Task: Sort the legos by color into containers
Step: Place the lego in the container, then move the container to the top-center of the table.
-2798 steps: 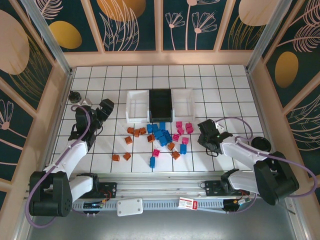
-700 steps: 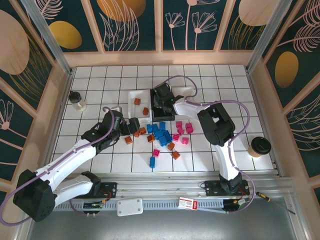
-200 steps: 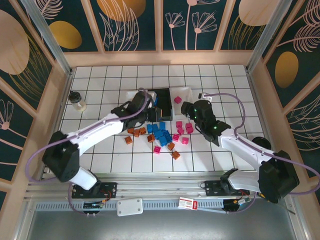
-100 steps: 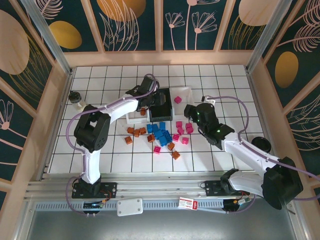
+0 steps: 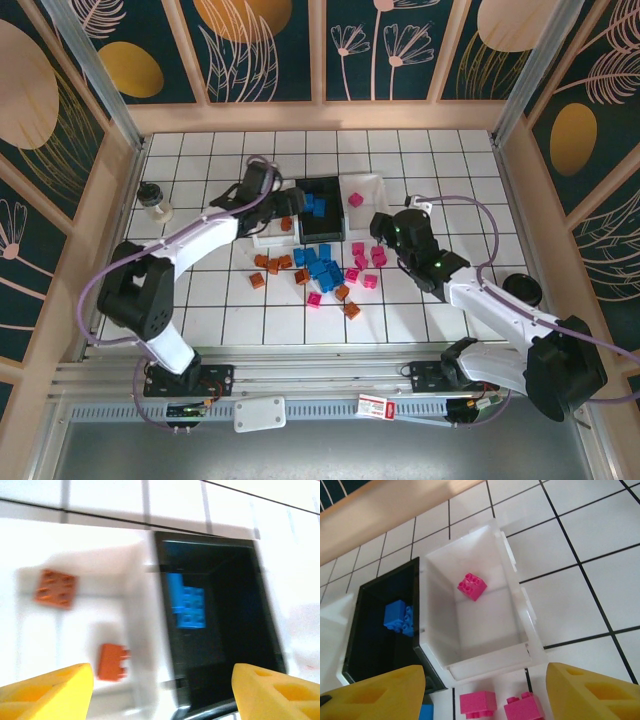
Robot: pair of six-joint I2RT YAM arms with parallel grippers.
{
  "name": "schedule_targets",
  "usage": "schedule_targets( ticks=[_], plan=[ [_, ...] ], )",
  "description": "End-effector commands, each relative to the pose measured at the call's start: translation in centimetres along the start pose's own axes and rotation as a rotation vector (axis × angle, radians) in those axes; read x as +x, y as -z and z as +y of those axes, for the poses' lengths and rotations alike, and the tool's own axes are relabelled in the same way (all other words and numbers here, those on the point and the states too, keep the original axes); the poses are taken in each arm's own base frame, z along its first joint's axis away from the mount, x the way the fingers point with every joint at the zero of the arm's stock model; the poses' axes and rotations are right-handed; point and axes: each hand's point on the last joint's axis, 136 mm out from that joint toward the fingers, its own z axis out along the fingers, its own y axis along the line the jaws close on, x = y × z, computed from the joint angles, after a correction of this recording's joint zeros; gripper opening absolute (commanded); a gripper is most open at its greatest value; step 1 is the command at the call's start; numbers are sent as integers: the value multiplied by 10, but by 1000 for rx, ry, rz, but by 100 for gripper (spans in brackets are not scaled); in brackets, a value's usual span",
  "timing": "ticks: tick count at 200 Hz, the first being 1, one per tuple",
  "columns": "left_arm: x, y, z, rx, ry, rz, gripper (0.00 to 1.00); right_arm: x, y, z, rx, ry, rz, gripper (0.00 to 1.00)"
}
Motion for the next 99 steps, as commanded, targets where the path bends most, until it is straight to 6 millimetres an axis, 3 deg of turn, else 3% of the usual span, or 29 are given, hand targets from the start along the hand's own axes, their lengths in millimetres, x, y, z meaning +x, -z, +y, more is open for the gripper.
schedule_targets(
  ticks=[1,19,48,79,99],
  plan=[
    [2,-9,5,16,17,-5,71,-4,-3,-1,-2,-30,-23,66],
    [-10,-14,-7,54,0,-24,71,-3,-4,-1,-1,-29,-18,66],
    [-11,-38,-14,73,-32,2,73,-3,-1,-5,11,-29,-25,66],
    [-10,-63,-10,39,-45,31,70,-3,1,-10,22,-34,-25,66],
    [-10,-77,-4,-3,-56,41,62,-3,1,-12,25,-32,-23,66]
  ],
)
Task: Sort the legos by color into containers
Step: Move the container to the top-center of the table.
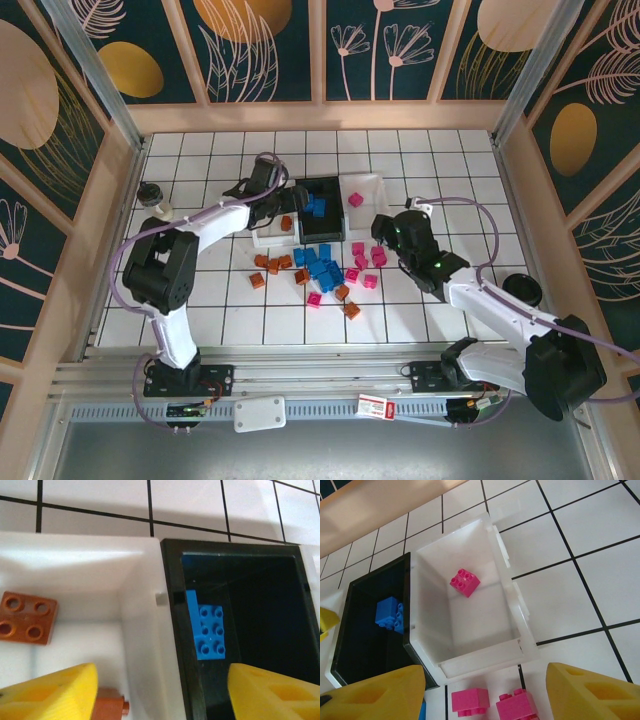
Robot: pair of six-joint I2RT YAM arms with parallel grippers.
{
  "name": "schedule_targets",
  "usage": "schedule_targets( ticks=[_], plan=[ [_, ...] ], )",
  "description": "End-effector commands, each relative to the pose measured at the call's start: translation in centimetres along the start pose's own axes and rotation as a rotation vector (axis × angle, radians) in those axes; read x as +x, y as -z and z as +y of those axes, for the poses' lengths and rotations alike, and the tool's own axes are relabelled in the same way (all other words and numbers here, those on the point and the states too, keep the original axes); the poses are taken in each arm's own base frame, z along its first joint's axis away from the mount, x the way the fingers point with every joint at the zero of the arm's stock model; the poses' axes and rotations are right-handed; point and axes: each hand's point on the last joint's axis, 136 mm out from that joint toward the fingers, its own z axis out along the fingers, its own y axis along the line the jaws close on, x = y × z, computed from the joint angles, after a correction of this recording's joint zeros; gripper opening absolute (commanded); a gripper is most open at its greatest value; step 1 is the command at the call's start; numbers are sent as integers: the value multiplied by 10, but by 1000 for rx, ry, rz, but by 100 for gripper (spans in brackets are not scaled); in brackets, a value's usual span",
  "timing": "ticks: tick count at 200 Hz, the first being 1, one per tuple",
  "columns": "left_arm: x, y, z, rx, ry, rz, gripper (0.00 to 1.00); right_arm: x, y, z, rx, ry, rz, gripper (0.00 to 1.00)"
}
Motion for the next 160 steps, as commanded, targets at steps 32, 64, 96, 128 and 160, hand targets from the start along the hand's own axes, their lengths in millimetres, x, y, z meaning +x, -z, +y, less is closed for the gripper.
schedule_targets(
  ticks=[32,64,96,128,160],
  plan=[
    [-20,-27,-7,-17,-25,-15,53,-4,3,-8,16,-29,-27,66],
    [-22,-42,-5,-38,-23,0,45,-3,2,-12,29,-29,-24,66],
    [-25,-51,-3,-40,-6,-3,38,-1,2,-15,34,-27,-21,66],
    [-30,-61,0,-44,9,0,30,1,0,-15,33,-24,-11,66],
    [-35,-70,4,-37,39,1,27,7,-4,-16,43,-7,12,66]
  ],
)
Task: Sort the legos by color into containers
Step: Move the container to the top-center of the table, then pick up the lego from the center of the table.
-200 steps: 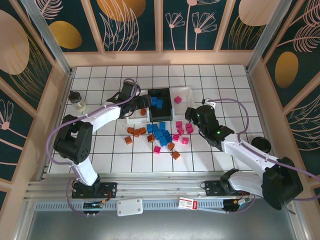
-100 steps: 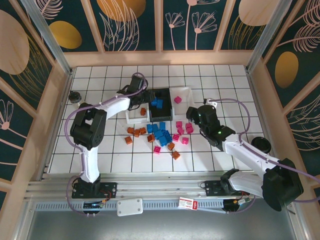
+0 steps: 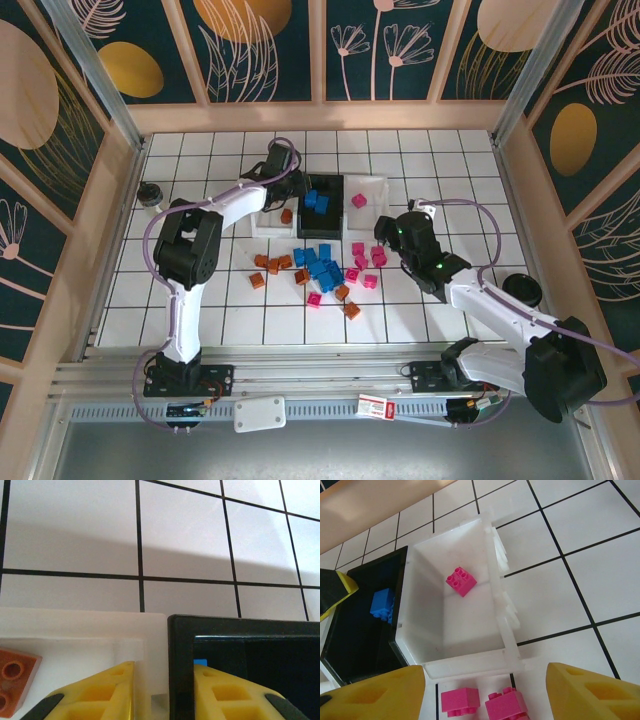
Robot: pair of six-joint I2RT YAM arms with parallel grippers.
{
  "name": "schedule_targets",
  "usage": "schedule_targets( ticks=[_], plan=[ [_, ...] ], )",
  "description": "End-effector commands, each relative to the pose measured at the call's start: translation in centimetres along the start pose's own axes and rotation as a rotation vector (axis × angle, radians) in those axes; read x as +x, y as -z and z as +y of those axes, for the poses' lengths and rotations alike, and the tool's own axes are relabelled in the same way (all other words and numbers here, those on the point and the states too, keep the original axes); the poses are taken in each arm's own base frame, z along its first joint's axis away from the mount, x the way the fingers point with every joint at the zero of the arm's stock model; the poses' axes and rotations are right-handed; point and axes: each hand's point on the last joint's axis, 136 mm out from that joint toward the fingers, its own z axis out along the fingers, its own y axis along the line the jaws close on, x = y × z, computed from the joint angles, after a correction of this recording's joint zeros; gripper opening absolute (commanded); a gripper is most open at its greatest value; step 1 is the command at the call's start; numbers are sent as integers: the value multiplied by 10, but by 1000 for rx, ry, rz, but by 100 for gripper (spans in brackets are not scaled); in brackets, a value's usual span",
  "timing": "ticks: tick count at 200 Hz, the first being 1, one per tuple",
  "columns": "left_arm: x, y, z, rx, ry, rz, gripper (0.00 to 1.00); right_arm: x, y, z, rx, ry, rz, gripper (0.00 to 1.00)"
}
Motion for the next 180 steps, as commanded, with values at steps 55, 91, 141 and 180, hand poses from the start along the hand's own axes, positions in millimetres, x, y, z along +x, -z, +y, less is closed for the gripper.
schedule_targets(
  ticks=[55,91,141,180],
  plan=[
    [12,-22,13,3,142,29,18,20,-16,-13,59,10,66,66],
    [13,-23,17,-8,149,19,22,23,-27,-22,88,9,102,66],
    [-16,10,-8,74,133,-54,63,51,-34,-26,84,28,210,66],
    [-59,94,-52,241,123,-197,87,71,-35,-24,38,49,279,66]
  ],
)
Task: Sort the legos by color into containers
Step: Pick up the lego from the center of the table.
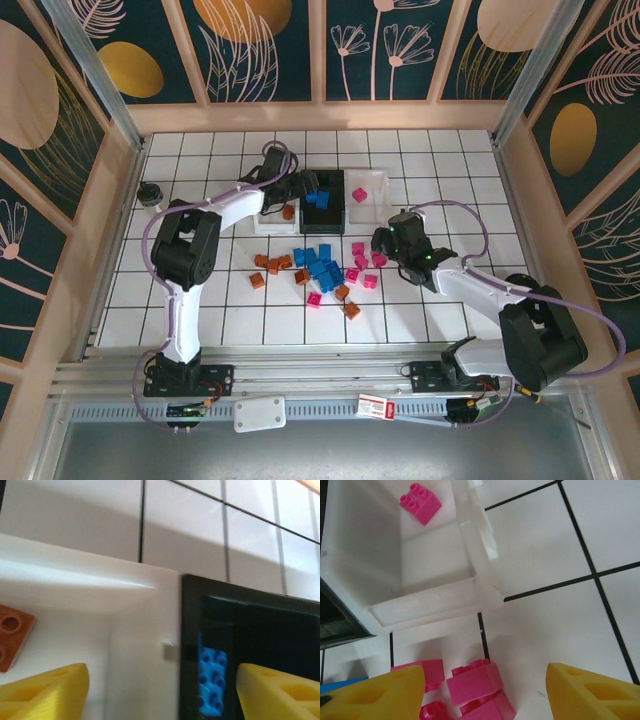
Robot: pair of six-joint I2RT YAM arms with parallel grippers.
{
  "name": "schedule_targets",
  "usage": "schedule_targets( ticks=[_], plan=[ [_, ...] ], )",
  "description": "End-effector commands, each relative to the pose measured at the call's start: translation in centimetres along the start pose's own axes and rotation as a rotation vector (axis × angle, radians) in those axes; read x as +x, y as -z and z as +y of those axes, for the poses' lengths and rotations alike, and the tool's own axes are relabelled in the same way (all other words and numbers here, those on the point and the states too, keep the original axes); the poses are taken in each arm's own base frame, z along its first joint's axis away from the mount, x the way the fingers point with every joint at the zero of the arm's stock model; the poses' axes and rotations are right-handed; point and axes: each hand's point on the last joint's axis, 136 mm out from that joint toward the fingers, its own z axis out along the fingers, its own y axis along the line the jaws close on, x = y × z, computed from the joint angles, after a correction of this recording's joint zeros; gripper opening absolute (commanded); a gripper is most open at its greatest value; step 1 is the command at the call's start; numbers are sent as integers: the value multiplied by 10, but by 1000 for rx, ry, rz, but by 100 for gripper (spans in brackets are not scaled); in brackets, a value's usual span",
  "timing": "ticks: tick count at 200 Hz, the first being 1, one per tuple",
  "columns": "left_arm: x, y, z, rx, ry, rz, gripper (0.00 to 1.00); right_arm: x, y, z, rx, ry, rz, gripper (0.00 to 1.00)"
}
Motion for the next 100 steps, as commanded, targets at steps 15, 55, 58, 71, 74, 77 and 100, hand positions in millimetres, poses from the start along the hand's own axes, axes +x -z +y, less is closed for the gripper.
schedule_targets(
  ticks=[15,55,58,71,74,77,100],
  plan=[
    [-53,109,-76,260,-19,-199,93,25,-7,-1,-30,42,92,66],
    [-16,163,-83,365,-12,-204,98,43,-8,-2,-49,76,149,65],
    [-11,165,-81,367,-10,-200,98,45,-8,-3,-48,78,152,65],
    [5,172,-73,370,-5,-183,99,48,-10,-3,-48,85,159,64],
    [9,173,-71,369,-5,-179,98,49,-11,-3,-48,87,162,64],
    [13,174,-68,367,-4,-174,98,49,-11,-3,-49,90,162,63],
    [40,185,-43,344,7,-152,98,53,-18,-1,-50,116,178,63]
  ],
)
